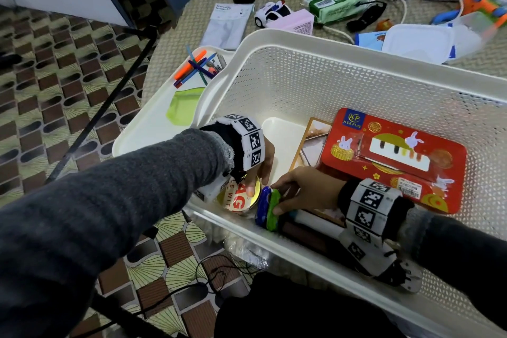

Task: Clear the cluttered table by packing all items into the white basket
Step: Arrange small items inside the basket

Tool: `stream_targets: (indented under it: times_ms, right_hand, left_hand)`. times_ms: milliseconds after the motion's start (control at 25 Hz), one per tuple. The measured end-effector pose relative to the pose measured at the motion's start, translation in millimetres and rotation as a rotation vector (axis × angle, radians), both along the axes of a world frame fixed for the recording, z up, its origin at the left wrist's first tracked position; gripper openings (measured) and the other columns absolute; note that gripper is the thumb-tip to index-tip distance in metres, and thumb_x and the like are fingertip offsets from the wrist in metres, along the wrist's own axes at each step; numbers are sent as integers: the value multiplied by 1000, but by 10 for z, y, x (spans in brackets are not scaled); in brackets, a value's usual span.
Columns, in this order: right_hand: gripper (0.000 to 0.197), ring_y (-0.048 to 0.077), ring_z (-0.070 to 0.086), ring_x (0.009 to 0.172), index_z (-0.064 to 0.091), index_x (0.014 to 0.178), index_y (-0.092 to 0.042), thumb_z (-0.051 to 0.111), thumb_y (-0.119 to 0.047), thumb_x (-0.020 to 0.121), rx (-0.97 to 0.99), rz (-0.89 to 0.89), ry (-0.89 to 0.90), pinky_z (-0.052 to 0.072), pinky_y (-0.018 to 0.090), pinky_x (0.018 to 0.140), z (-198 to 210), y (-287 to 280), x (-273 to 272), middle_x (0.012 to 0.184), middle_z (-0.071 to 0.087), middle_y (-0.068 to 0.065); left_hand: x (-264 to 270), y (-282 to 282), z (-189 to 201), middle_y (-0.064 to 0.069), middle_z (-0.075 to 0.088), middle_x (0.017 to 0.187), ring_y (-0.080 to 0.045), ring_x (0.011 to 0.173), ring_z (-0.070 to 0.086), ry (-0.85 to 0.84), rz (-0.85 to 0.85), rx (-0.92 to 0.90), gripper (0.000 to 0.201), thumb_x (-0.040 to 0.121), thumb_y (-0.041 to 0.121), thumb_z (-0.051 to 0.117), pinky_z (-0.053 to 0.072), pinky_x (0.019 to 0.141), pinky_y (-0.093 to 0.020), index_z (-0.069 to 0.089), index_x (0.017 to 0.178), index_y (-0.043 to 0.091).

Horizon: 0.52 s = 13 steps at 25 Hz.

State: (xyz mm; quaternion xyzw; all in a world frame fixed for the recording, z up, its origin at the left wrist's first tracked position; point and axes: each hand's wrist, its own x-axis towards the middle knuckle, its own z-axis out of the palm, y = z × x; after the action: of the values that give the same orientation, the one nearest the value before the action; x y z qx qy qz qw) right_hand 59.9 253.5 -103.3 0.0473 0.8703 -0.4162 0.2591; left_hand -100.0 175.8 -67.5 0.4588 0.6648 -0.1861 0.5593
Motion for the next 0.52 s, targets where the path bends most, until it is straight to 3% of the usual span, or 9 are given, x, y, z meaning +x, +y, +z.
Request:
stream_targets:
  times_ms: [40, 120, 240, 320, 400, 480, 520]
  right_hand:
    - [51, 4, 61, 91, 62, 123, -18, 74, -41, 78, 6, -18, -22, 45, 11, 75, 22, 32, -6, 113, 67, -5]
    - [48, -1, 58, 82, 63, 122, -20, 72, -41, 80, 7, -84, -14, 39, 5, 67, 55, 100, -18, 113, 67, -6]
    - [42, -6, 54, 66, 65, 117, -17, 72, -38, 81, 23, -155, -4, 39, 6, 61, 123, 214, -38, 106, 69, -6]
    - [39, -4, 59, 71, 65, 116, -16, 72, -33, 82, 33, -189, 7, 47, 10, 68, 217, 310, -22, 100, 71, -5]
    - [37, 7, 67, 82, 67, 114, -15, 72, -31, 82, 2, -244, 35, 53, 24, 82, 336, 421, 29, 95, 73, -1]
    - [33, 4, 65, 75, 69, 110, -15, 73, -30, 82, 3, -287, 81, 51, 21, 76, 505, 527, 125, 89, 74, 0]
    - [30, 1, 61, 69, 70, 108, -15, 73, -30, 82, 15, -308, 108, 48, 18, 70, 607, 596, 175, 85, 73, -1]
  left_hand:
    - [21, 6, 6, 15, 65, 102, -5, 94, 62, 54, 32, 36, 44, 69, 32, 84, 51, 73, -19, 69, 110, 26]
    - [97, 15, 15, 3, 61, 107, -10, 95, 55, 163, 61, 109, 45, 81, 20, 74, 48, 67, -18, 61, 123, 12]
    - [133, 87, 115, -5, 62, 120, -11, 93, 54, 200, 84, 195, 53, 80, 18, 75, 40, 61, -10, 56, 128, 10]
    - [87, 180, 274, -4, 62, 123, -11, 98, 56, 146, 77, 223, 57, 80, 26, 76, 42, 68, -11, 54, 130, 13]
    - [74, 295, 437, -7, 64, 122, -16, 104, 59, 118, 52, 273, 55, 82, 31, 73, 47, 84, -21, 54, 130, 13]
    - [116, 393, 589, -10, 65, 120, -22, 108, 60, 128, 25, 336, 50, 84, 34, 70, 46, 93, -28, 57, 128, 13]
    - [131, 444, 666, -12, 66, 118, -23, 107, 61, 136, 13, 369, 48, 85, 35, 68, 46, 92, -28, 58, 126, 13]
